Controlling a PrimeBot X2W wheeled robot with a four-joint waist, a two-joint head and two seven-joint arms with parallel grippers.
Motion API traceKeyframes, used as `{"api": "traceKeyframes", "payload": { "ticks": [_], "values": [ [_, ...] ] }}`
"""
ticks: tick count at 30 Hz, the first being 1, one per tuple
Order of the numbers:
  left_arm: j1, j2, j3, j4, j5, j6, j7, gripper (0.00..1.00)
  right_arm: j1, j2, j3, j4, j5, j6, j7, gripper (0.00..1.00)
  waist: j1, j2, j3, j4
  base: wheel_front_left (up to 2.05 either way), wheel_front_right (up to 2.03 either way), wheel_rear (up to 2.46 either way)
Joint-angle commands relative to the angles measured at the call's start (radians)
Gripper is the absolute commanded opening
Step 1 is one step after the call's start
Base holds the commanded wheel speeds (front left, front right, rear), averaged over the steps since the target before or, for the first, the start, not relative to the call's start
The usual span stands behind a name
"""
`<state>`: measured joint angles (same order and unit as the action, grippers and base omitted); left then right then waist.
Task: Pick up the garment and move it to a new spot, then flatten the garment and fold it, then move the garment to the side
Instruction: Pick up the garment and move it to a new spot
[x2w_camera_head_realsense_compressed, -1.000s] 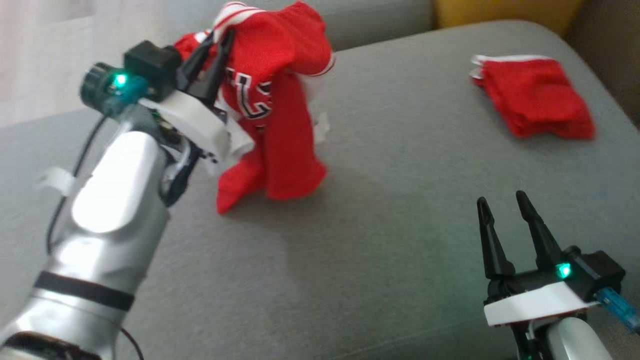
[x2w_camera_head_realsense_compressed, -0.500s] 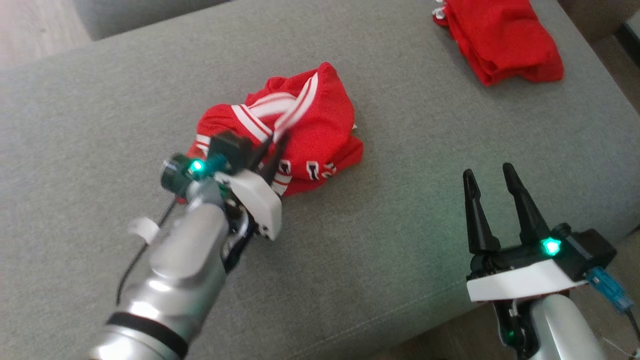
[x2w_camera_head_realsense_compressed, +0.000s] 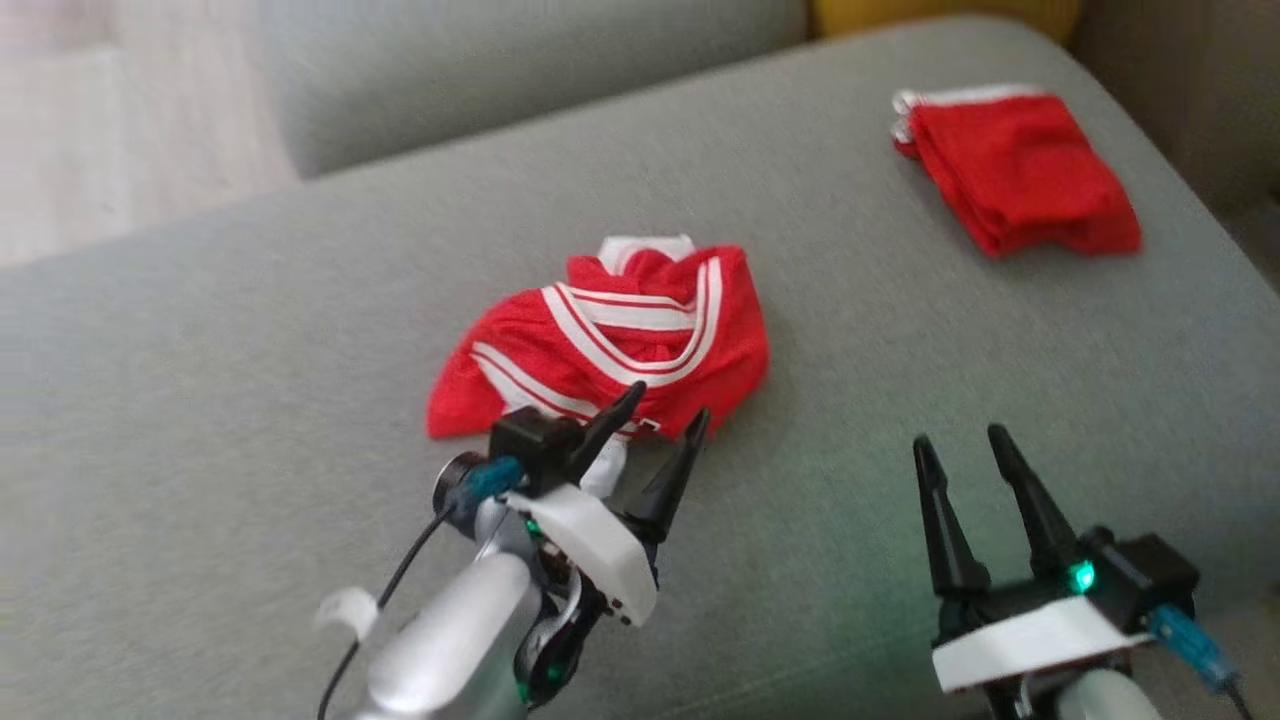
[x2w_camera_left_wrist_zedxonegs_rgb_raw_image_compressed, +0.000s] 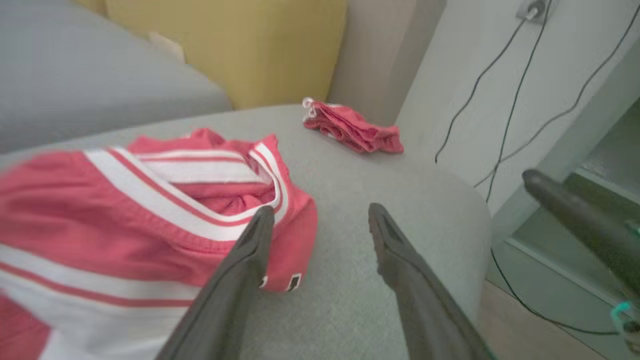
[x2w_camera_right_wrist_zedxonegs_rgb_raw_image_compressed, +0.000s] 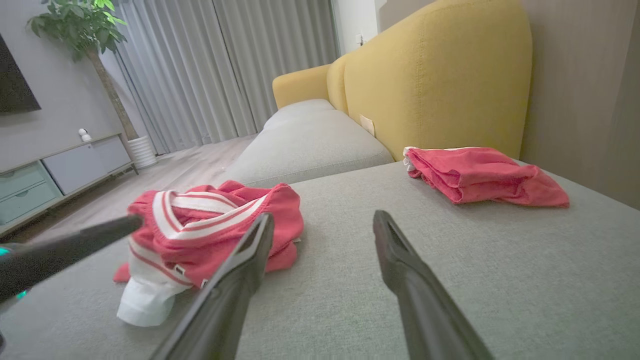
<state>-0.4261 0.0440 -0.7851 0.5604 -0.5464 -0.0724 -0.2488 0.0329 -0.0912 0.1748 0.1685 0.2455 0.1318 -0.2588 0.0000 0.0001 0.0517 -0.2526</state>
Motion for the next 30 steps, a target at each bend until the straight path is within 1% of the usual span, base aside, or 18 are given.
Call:
{"api": "traceKeyframes", "payload": {
  "ticks": [1,4,9,13,14,16,19,22,23,27,30],
  "values": [
    [0.018,0.015,0.068,-0.086,0.035,0.03,-0.013,1.0,-0.012,-0.013,0.017,-0.028,0.006,-0.001,-0.003,1.0,0.0,-0.0001,-0.093,0.09,0.0,0.0,0.0],
    [0.106,0.058,0.13,-0.183,0.09,0.073,-0.013,1.0,0.009,-0.01,0.012,-0.025,0.01,-0.001,-0.003,1.0,0.0,-0.0001,-0.133,0.133,0.0,0.0,0.0],
    [0.267,0.119,0.272,-0.354,0.171,0.144,-0.013,1.0,0.042,-0.002,-0.009,-0.02,0.008,-0.001,-0.003,1.0,0.0,-0.0001,-0.177,0.2,0.0,0.0,0.0],
    [0.382,0.15,0.356,-0.442,0.248,0.179,-0.013,1.0,0.066,0.006,-0.028,-0.016,0.003,-0.001,-0.003,1.0,0.0,-0.0001,-0.194,0.249,0.0,0.0,0.0],
    [0.382,0.15,0.356,-0.442,0.248,0.179,-0.013,1.0,0.066,0.006,-0.028,-0.016,0.003,-0.001,-0.003,1.0,0.0,-0.0001,-0.194,0.249,0.0,0.0,0.0],
    [0.435,0.154,0.39,-0.472,0.276,0.189,-0.013,1.0,0.077,0.009,-0.032,-0.012,-0.001,-0.001,-0.003,1.0,0.0,-0.0001,-0.201,0.268,0.0,0.0,0.0],
    [0.508,0.143,0.441,-0.517,0.298,0.192,-0.013,1.0,0.095,0.014,-0.047,-0.01,-0.005,-0.001,-0.003,1.0,0.0,-0.0001,-0.21,0.291,0.0,0.0,0.0],
    [0.571,0.142,0.468,-0.552,0.336,0.175,-0.013,1.0,0.109,0.018,-0.055,-0.007,-0.011,-0.001,-0.003,1.0,0.0,-0.0001,-0.216,0.307,0.0,0.0,0.0],
    [0.589,0.142,0.477,-0.56,0.352,0.175,-0.013,1.0,0.111,0.019,-0.056,-0.006,-0.012,-0.001,-0.003,1.0,0.0,-0.0001,-0.218,0.31,0.0,0.0,0.0],
    [0.644,0.111,0.527,-0.577,0.371,0.17,-0.013,1.0,0.12,0.024,-0.059,0.006,-0.018,-0.001,-0.003,1.0,0.0,-0.0001,-0.224,0.316,0.0,0.0,0.0],
    [0.66,0.09,0.553,-0.577,0.384,0.152,-0.013,1.0,0.127,0.026,-0.057,0.016,-0.022,-0.001,-0.003,1.0,0.0,-0.0001,-0.232,0.318,0.0,0.0,0.0]
  ]
}}
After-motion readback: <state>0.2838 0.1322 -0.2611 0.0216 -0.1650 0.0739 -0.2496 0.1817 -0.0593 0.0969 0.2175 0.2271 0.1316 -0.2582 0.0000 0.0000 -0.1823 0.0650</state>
